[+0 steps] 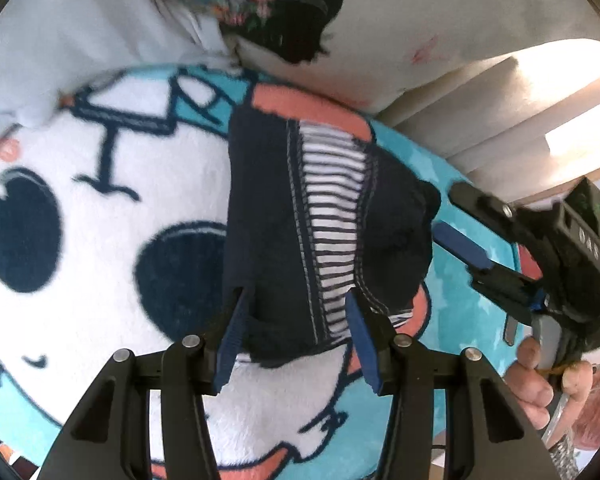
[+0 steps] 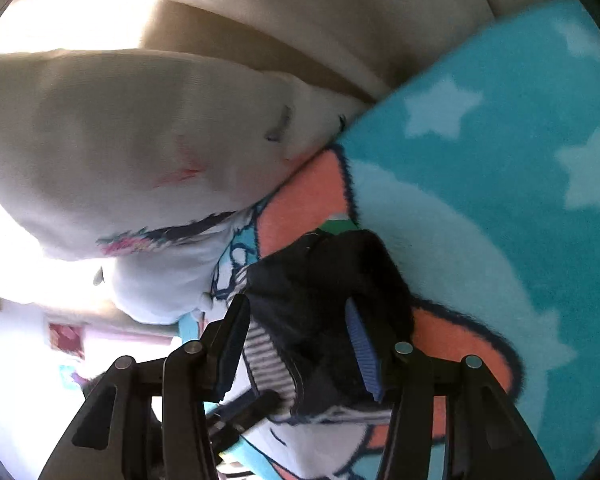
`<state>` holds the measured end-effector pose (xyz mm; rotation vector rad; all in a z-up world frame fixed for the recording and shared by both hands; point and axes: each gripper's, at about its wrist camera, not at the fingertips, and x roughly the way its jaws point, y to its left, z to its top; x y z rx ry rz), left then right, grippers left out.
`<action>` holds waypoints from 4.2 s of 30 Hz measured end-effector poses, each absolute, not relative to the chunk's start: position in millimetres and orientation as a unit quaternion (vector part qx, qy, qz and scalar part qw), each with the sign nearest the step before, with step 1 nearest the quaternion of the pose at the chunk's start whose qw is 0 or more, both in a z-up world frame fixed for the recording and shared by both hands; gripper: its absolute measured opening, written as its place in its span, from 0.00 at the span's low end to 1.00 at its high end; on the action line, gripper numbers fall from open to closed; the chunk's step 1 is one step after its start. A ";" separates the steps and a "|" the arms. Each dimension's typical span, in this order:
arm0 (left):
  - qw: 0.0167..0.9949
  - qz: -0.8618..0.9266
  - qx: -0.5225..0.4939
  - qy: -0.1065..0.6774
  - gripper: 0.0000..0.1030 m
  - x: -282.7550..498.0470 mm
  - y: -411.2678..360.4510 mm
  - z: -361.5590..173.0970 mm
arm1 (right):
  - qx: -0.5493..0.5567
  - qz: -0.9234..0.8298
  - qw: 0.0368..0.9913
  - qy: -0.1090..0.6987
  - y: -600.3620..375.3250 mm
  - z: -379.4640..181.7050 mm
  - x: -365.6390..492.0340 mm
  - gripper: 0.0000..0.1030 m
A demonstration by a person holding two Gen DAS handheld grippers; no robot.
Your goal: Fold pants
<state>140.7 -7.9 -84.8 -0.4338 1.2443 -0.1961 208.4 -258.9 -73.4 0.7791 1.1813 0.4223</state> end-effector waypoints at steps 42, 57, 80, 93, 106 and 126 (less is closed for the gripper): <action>0.896 0.060 -0.071 0.434 0.72 -4.0 -42.1 4.5 | 0.032 0.142 0.843 0.518 -228.5 -42.8 45.0 0.59; 0.889 0.087 -0.096 0.439 0.72 -7.3 -28.5 -2.7 | 0.001 0.172 0.837 0.520 -209.1 -48.6 46.6 0.60; 0.904 0.081 -0.091 0.409 0.72 0.9 -39.3 10.2 | -0.008 0.161 0.853 0.496 -220.7 -40.4 54.2 0.61; 0.940 0.200 -0.017 0.277 1.00 -26.0 -26.6 63.4 | -0.034 0.151 0.871 0.467 -200.8 -30.2 56.9 0.62; 0.918 0.160 -0.025 0.362 1.00 -3.3 5.1 38.7 | -0.052 0.135 0.871 0.469 -173.3 -31.1 58.1 0.63; 0.875 0.095 -0.061 0.470 1.00 29.5 52.3 -9.5 | -0.054 0.109 0.862 0.492 -126.6 -42.3 64.8 0.65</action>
